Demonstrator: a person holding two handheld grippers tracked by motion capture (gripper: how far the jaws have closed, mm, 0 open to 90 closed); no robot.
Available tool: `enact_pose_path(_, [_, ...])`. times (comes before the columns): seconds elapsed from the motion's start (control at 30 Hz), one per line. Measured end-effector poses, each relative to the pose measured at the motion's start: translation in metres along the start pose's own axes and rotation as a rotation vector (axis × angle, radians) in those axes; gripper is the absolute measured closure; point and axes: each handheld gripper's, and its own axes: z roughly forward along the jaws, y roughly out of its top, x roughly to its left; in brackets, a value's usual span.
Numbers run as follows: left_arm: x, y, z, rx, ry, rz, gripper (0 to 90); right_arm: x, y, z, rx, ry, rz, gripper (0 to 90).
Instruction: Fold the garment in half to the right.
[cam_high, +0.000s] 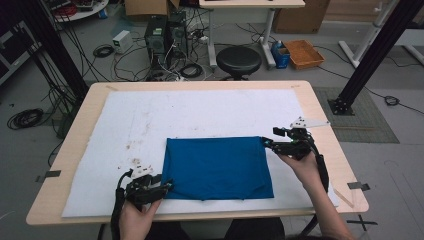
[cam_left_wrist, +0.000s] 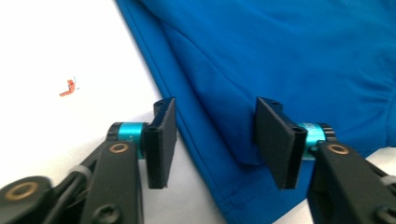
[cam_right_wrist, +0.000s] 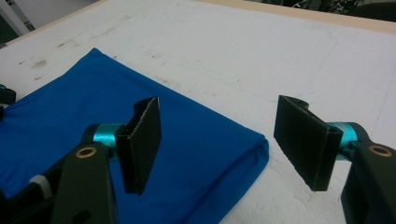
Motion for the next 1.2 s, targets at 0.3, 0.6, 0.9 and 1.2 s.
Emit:
enact_pose_path(0.3, [-0.010, 0.000, 0.005, -0.002, -0.016, 0.036, 80.9, 0.017, 0.012, 0.016, 0.014, 0.033, -0.039, 33.6])
enact_pose_path(0.6, [-0.011, 0.002, 0.006, -0.010, -0.037, 0.056, 83.8, 0.049, 0.042, 0.059, 0.032, 0.137, -0.075, 41.6])
enact_pose_path(0.9, [-0.010, 0.003, 0.006, -0.014, -0.055, 0.059, 83.8, 0.079, 0.065, 0.118, 0.095, 0.210, -0.115, 43.5])
enact_pose_path(1.2, [-0.007, 0.002, 0.004, -0.025, -0.060, 0.051, 83.8, 0.126, 0.080, 0.192, 0.184, 0.257, -0.191, 49.3])
